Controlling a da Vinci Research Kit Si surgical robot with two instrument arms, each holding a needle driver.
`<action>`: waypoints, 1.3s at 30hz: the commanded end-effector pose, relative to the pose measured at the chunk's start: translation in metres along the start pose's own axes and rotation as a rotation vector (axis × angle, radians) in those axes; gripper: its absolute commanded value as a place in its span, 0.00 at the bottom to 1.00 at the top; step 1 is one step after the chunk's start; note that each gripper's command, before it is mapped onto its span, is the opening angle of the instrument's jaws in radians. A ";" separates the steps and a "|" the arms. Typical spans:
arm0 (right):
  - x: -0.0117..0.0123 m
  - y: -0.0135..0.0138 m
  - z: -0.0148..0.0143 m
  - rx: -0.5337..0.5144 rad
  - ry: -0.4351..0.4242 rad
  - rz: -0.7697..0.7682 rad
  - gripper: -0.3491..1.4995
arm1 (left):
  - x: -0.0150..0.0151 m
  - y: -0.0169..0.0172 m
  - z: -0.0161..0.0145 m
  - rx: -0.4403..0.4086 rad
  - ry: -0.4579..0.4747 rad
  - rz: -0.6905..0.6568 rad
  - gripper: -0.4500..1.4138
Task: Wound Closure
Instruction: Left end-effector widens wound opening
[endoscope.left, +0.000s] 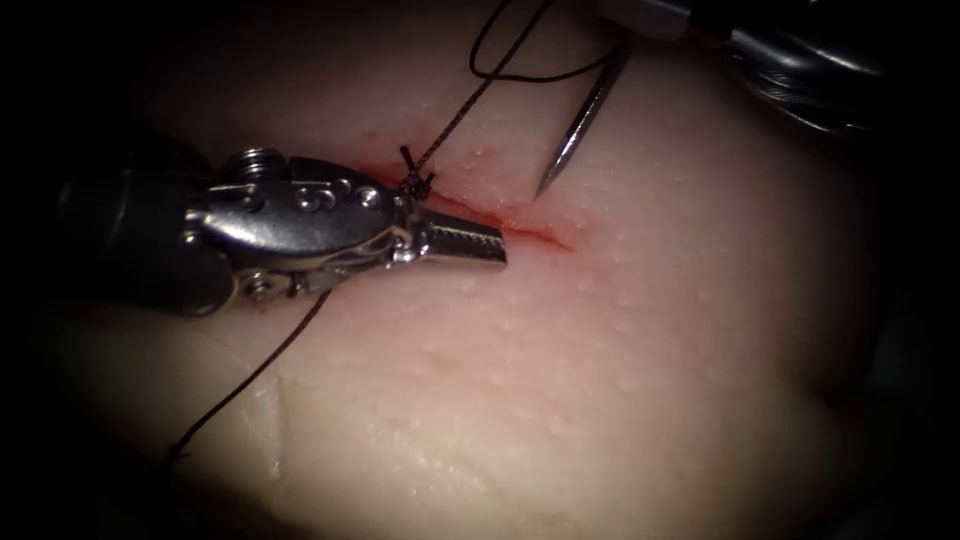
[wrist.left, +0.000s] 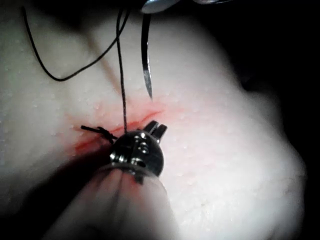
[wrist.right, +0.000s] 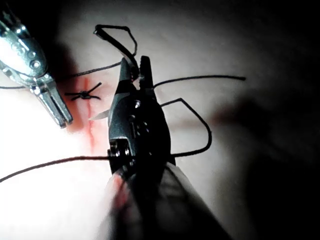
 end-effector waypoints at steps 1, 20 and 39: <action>-0.0008 -0.0002 0.0009 0.008 -0.003 -0.004 0.00 | -0.0006 0.0004 0.0008 0.002 -0.003 -0.003 0.19; -0.0017 0.0007 0.0022 0.038 -0.016 -0.129 0.00 | -0.0030 -0.0015 0.0009 0.164 -0.137 0.037 0.21; -0.0023 0.0002 0.0029 0.048 -0.007 -0.189 0.00 | -0.0031 0.0005 0.0013 0.167 -0.149 0.044 0.26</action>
